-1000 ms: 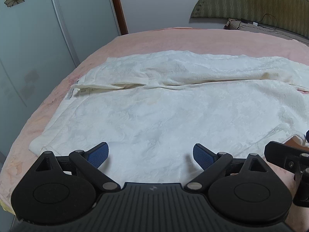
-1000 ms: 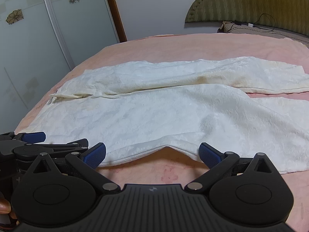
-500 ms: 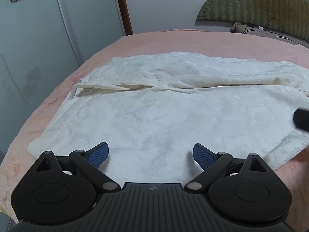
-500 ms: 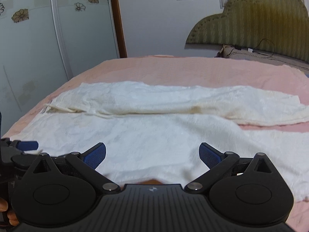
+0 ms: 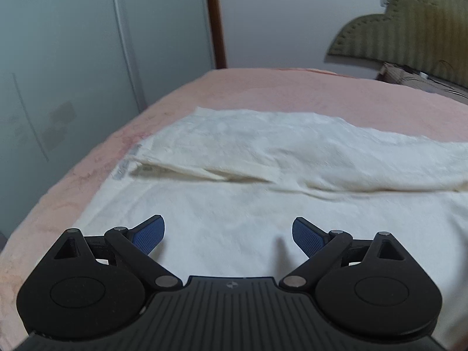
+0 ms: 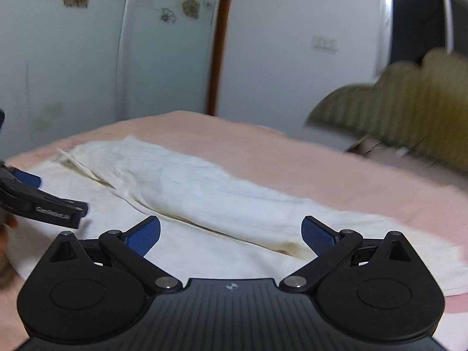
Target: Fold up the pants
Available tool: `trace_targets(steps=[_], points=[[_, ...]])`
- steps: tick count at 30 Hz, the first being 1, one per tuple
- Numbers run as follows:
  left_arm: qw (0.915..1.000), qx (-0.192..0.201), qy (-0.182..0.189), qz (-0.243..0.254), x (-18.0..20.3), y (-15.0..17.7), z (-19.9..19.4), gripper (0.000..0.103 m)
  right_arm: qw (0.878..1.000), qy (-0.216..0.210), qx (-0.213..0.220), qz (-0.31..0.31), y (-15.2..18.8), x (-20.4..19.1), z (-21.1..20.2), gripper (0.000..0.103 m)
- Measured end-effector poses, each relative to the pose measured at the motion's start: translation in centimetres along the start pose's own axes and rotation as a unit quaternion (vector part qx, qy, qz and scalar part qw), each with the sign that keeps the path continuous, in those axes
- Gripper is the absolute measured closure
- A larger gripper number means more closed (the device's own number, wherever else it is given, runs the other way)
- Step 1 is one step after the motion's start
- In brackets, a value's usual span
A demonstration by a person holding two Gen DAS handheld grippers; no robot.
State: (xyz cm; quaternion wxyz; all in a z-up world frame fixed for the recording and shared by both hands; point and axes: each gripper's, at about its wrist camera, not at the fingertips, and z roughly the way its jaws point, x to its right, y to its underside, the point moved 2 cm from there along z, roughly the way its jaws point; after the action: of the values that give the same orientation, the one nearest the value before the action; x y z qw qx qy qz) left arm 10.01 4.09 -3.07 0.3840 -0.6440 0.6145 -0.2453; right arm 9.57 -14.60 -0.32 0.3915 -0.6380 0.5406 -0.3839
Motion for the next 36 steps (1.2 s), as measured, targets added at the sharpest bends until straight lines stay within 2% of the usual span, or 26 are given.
trace_targets(steps=[2,4,7,11,15,19,21,22,23,25,26,27,29,32,34,36], points=[[0.9995,0.011,-0.027,0.008,-0.2,-0.3,1.1,0.007,1.000,-0.014,-0.001,-0.006,-1.2,0.6,2.3,0.000],[0.9988,0.012,-0.044,0.014,-0.4,-0.2,2.2,0.007,0.999,-0.021,-0.004,-0.039,-2.7,0.5,4.9,0.000],[0.9992,-0.006,-0.037,0.016,-0.7,0.5,3.5,0.006,0.994,-0.049,-0.001,-0.097,-5.2,0.1,9.4,0.000],[0.9993,-0.010,-0.035,0.011,-0.8,1.4,4.1,0.001,0.987,-0.077,-0.046,-0.133,-7.9,-1.1,16.7,0.000],[0.9993,-0.004,-0.034,0.012,-0.6,1.7,4.1,0.000,0.982,-0.085,-0.076,-0.148,-8.9,-2.5,22.6,0.000],[0.9997,-0.003,-0.024,0.006,-0.8,1.8,4.2,0.000,0.975,-0.146,-0.103,-0.130,-9.3,-2.5,26.9,0.001],[0.9998,-0.007,-0.017,-0.003,-1.0,1.7,4.4,0.000,0.970,-0.180,-0.125,-0.108,-9.3,-2.1,28.6,0.011],[0.9998,-0.009,-0.013,-0.008,-1.1,1.7,4.5,0.000,0.966,-0.195,-0.140,-0.094,-9.3,-1.8,29.5,0.023],[0.9998,-0.010,-0.010,-0.011,-1.2,1.7,4.6,0.000,0.963,-0.204,-0.154,-0.080,-9.1,-1.6,30.3,0.042],[0.9998,-0.012,-0.006,-0.017,-1.4,1.6,4.7,0.000,0.962,-0.212,-0.162,-0.061,-8.7,-1.3,31.0,0.054],[0.9997,-0.013,-0.004,-0.020,-1.5,1.6,4.7,0.000,0.962,-0.216,-0.155,-0.063,-8.6,-1.2,30.9,0.067],[0.9997,-0.013,-0.002,-0.021,-1.5,1.5,4.7,0.000,0.963,-0.216,-0.146,-0.066,-8.5,-1.3,30.6,0.073],[0.9996,-0.012,0.006,-0.023,-1.7,1.5,4.7,0.004,0.967,-0.207,-0.122,-0.086,-8.3,-1.7,29.4,0.082],[0.9975,-0.007,0.027,-0.065,-3.3,1.0,4.4,0.014,0.966,-0.187,-0.074,-0.163,-7.9,-3.6,26.7,0.088],[0.9920,-0.010,0.043,-0.119,-5.0,0.2,4.3,0.018,0.957,-0.180,-0.043,-0.224,-7.5,-5.1,24.3,0.091],[0.9818,-0.020,0.055,-0.180,-7.1,-1.1,4.7,0.017,0.943,-0.173,-0.022,-0.283,-6.7,-6.5,22.3,0.093]])
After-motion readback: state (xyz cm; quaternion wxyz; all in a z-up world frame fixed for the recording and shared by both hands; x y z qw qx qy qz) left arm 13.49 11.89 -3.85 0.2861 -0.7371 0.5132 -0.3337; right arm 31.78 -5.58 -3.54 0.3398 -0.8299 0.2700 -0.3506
